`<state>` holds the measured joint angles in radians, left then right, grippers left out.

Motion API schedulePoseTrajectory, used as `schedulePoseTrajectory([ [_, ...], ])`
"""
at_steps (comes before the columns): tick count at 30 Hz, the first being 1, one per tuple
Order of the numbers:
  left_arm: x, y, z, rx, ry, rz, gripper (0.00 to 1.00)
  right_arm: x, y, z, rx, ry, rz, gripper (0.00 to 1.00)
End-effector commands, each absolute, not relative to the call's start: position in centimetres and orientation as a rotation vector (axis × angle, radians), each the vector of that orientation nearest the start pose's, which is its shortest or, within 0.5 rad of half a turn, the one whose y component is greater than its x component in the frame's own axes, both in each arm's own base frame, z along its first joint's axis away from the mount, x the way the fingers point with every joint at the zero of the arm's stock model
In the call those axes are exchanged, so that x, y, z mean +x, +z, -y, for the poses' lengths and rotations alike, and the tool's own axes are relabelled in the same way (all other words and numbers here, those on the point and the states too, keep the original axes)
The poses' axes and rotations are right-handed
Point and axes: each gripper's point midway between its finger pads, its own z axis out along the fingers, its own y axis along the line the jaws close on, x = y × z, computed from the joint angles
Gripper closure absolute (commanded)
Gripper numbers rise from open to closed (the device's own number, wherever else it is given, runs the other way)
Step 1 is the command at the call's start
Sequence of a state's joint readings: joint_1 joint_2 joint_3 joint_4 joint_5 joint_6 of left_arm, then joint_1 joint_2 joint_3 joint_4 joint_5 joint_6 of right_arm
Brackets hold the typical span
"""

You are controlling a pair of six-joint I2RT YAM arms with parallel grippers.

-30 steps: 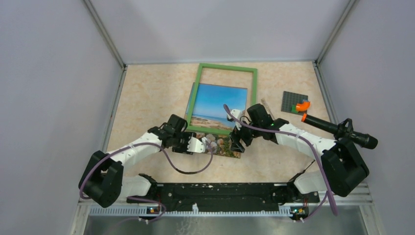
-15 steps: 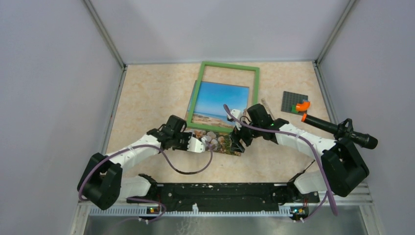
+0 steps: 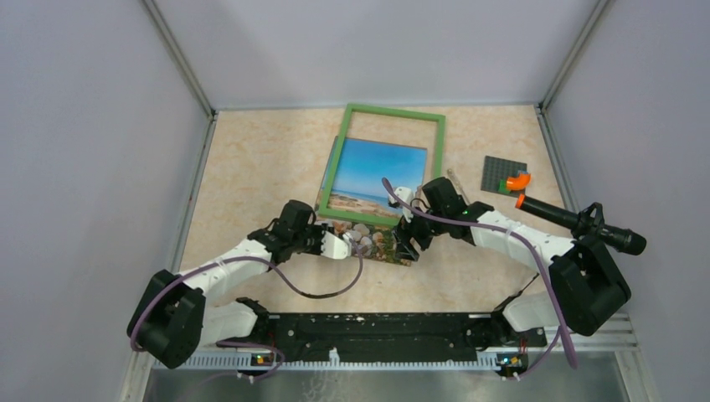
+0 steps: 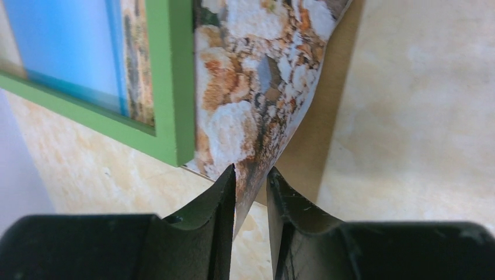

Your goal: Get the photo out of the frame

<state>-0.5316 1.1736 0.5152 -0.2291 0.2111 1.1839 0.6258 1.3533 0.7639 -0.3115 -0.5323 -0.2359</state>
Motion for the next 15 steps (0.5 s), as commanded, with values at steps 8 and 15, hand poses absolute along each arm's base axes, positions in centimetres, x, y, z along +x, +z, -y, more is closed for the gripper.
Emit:
schedulePoseTrajectory([
  [8,26.0,4.6,15.7,1.894,0.033,-1.437,0.68,21.3,9.6,-25.6,-1.266,0.817,-2.079,0.27],
  [15,26.6,3.9,15.9,1.924,0.045,-1.423,0.57,21.3,9.6,-25.5,-1.265,0.810,-2.082,0.28],
])
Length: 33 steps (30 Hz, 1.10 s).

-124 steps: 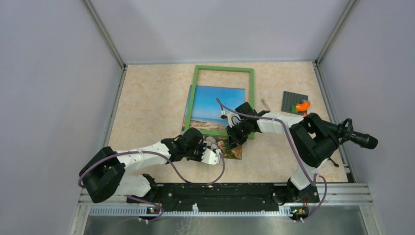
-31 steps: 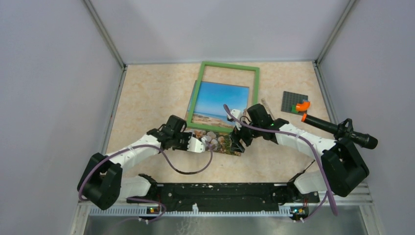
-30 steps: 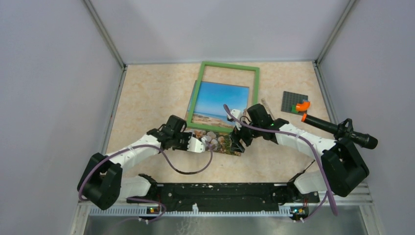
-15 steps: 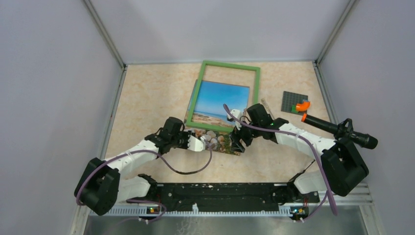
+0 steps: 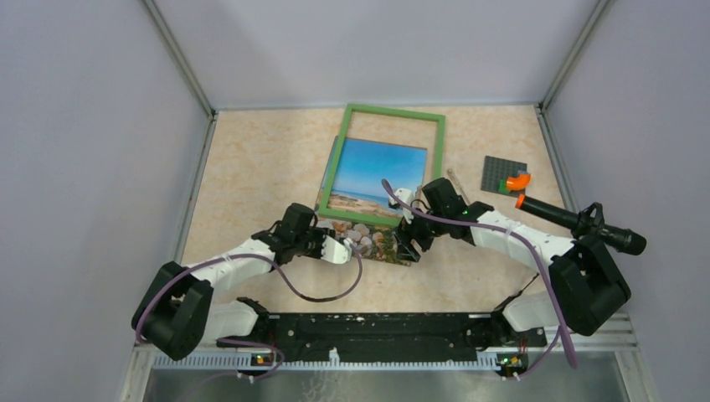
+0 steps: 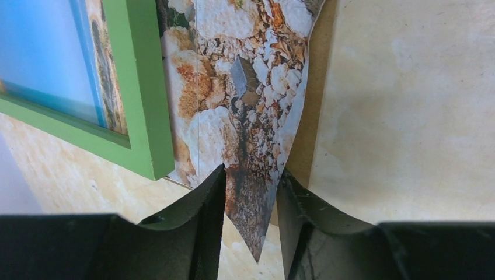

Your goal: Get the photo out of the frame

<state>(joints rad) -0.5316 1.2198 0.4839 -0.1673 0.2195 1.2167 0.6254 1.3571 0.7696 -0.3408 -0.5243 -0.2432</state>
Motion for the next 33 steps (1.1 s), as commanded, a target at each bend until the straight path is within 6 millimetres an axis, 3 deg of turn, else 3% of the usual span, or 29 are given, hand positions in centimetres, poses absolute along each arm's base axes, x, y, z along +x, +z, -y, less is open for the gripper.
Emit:
schedulePoseTrajectory([
  [1,26.6,4.0,16.0,1.927,0.046,-1.413,0.54,21.3,9.6,-25.4,-1.263,0.808,-2.081,0.28],
  [9,26.7,4.6,17.4,1.914,-0.034,-1.399,0.60,21.7,9.9,-25.4,-1.249,0.792,-2.078,0.27],
  [13,26.6,4.6,18.0,1.904,-0.094,-1.440,0.80,22.2,10.5,-25.2,-1.234,0.760,-2.065,0.25],
  [14,26.7,4.6,18.0,1.894,-0.100,-1.458,0.81,22.3,10.7,-25.3,-1.231,0.757,-2.060,0.25],
  [18,26.9,4.2,18.1,1.875,-0.108,-1.493,0.63,22.8,11.9,-25.4,-1.221,0.750,-2.047,0.24],
  [24,25.6,3.0,17.9,1.955,-0.119,-1.441,0.62,23.3,12.7,-25.1,-1.209,0.726,-2.048,0.24],
  [27,25.6,3.0,17.9,1.950,-0.127,-1.462,0.76,23.5,13.0,-24.9,-1.209,0.711,-2.046,0.24],
  [29,25.4,3.7,18.2,1.939,-0.154,-1.470,0.95,23.7,13.4,-24.8,-1.202,0.698,-2.044,0.24],
  [30,25.3,4.1,18.3,1.934,-0.165,-1.468,1.00,23.9,13.7,-24.7,-1.194,0.689,-2.040,0.24],
  [33,24.5,5.2,18.4,1.938,-0.204,-1.468,1.00,24.6,14.7,-24.5,-1.167,0.665,-2.032,0.22],
])
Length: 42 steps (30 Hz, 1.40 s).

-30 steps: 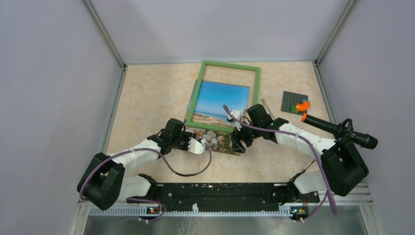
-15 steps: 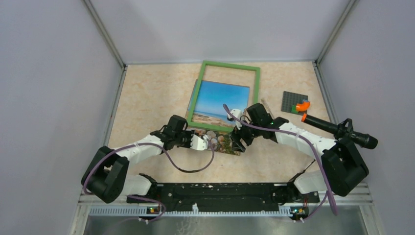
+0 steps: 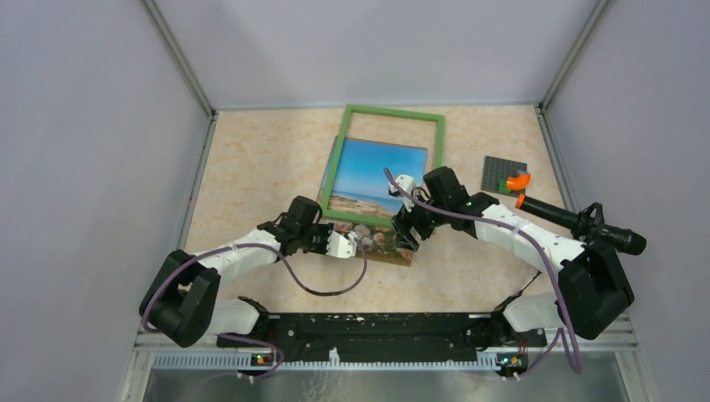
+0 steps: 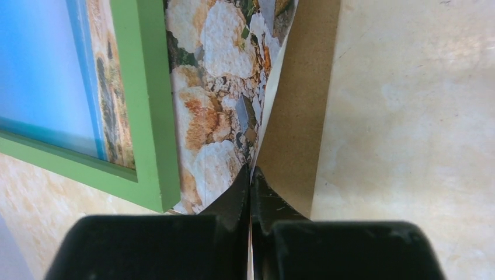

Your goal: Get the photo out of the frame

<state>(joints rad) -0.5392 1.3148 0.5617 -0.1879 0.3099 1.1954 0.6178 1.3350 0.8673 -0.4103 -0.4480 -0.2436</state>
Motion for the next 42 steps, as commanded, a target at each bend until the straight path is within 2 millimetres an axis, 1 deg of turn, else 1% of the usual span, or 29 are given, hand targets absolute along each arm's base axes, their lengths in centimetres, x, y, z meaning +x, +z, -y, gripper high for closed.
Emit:
schedulePoseTrajectory([
  [1,24.2,5.6,18.3,1.941,-0.212,-1.471,1.00,24.8,15.0,-24.5,-1.160,0.657,-2.030,0.21],
  [5,22.7,7.3,18.1,1.957,-0.250,-1.446,1.00,25.5,16.4,-24.1,-1.119,0.622,-2.024,0.16],
  [7,21.8,8.2,18.1,1.963,-0.276,-1.411,1.00,25.8,17.1,-23.7,-1.104,0.595,-2.017,0.10],
  [8,21.6,9.2,18.1,1.953,-0.272,-1.385,1.00,26.0,17.6,-23.5,-1.094,0.577,-2.012,0.06],
  [9,21.2,9.7,18.0,1.952,-0.279,-1.378,1.00,26.2,18.0,-23.3,-1.083,0.558,-2.008,0.02],
  [14,19.7,13.3,17.9,1.936,-0.313,-1.342,1.00,27.2,20.1,-22.4,-1.023,0.489,-1.992,0.01],
  [17,19.0,16.2,18.0,1.918,-0.321,-1.299,1.00,28.5,21.2,-21.5,-0.933,0.462,-2.005,0.01],
  [20,18.4,19.0,17.8,1.894,-0.308,-1.264,1.00,30.2,21.9,-19.9,-0.796,0.458,-2.051,0.01],
  [23,17.8,22.6,17.7,1.860,-0.290,-1.206,1.00,31.8,22.3,-18.1,-0.651,0.466,-2.102,0.01],
  [25,17.6,25.2,17.8,1.823,-0.276,-1.174,1.00,32.5,22.5,-17.3,-0.580,0.487,-2.123,0.01],
  [27,17.8,28.2,17.9,1.762,-0.258,-1.160,1.00,32.9,22.5,-16.8,-0.540,0.494,-2.138,0.01],
  [30,18.2,32.4,18.0,1.686,-0.235,-1.145,1.00,33.3,22.6,-16.5,-0.509,0.494,-2.143,0.01],
  [35,19.0,38.3,18.0,1.576,-0.200,-1.128,1.00,34.1,22.7,-16.1,-0.417,0.522,-2.156,0.01],
  [38,20.6,42.5,17.8,1.473,-0.122,-1.101,1.00,34.6,23.0,-16.0,-0.394,0.528,-2.152,0.01],
  [40,22.3,44.9,17.9,1.391,-0.061,-1.083,1.00,34.9,23.3,-16.0,-0.380,0.529,-2.146,0.01],
  [42,24.4,46.6,17.8,1.316,-0.002,-1.087,1.00,35.4,23.5,-15.7,-0.349,0.528,-2.145,0.01],
])
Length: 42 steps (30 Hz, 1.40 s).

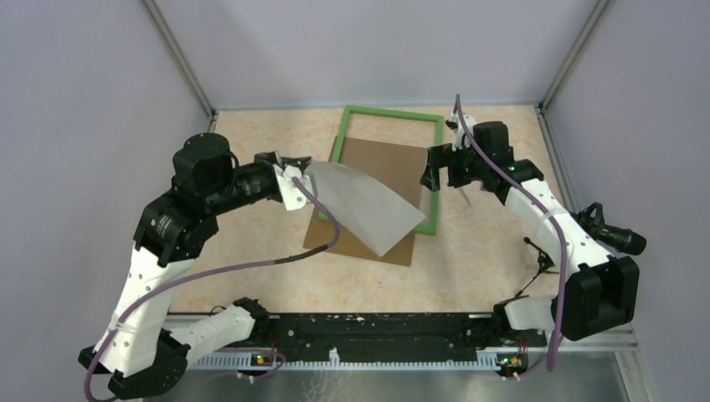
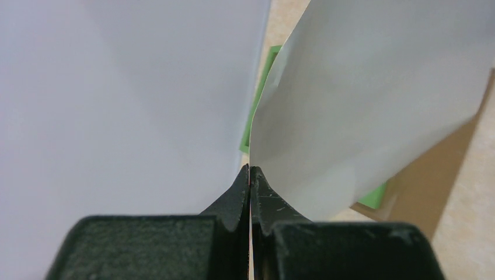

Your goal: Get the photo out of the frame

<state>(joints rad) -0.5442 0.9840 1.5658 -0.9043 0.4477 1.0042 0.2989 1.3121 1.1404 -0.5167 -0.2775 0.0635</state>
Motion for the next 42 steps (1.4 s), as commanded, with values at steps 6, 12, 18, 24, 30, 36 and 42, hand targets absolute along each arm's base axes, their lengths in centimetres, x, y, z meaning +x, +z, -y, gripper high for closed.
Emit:
schedulePoseTrajectory([
  [6,30.5,48.2,19.1,1.210,0.124,-1.078,1.00,36.4,24.4,-14.3,-0.234,0.537,-2.146,0.01],
  [12,38.2,50.1,20.6,1.047,0.247,-1.024,1.00,37.0,24.8,-13.3,-0.184,0.534,-2.137,0.01],
  [18,44.7,52.7,22.8,0.925,0.270,-0.897,1.00,37.5,24.9,-12.2,-0.147,0.525,-2.129,0.01],
  [24,46.3,50.7,25.6,1.007,0.222,-0.786,1.00,37.7,25.0,-10.5,-0.106,0.508,-2.129,0.01],
  [30,42.4,41.4,27.6,1.268,0.027,-0.800,1.00,37.3,24.3,-9.4,-0.079,0.494,-2.142,0.01],
  [36,40.2,28.2,27.2,1.452,-0.035,-0.950,1.00,37.1,22.2,-9.0,-0.087,0.479,-2.203,0.01],
  [42,39.7,19.6,26.3,1.600,-0.043,-1.048,1.00,37.3,20.6,-9.7,-0.104,0.527,-2.242,0.01],
])
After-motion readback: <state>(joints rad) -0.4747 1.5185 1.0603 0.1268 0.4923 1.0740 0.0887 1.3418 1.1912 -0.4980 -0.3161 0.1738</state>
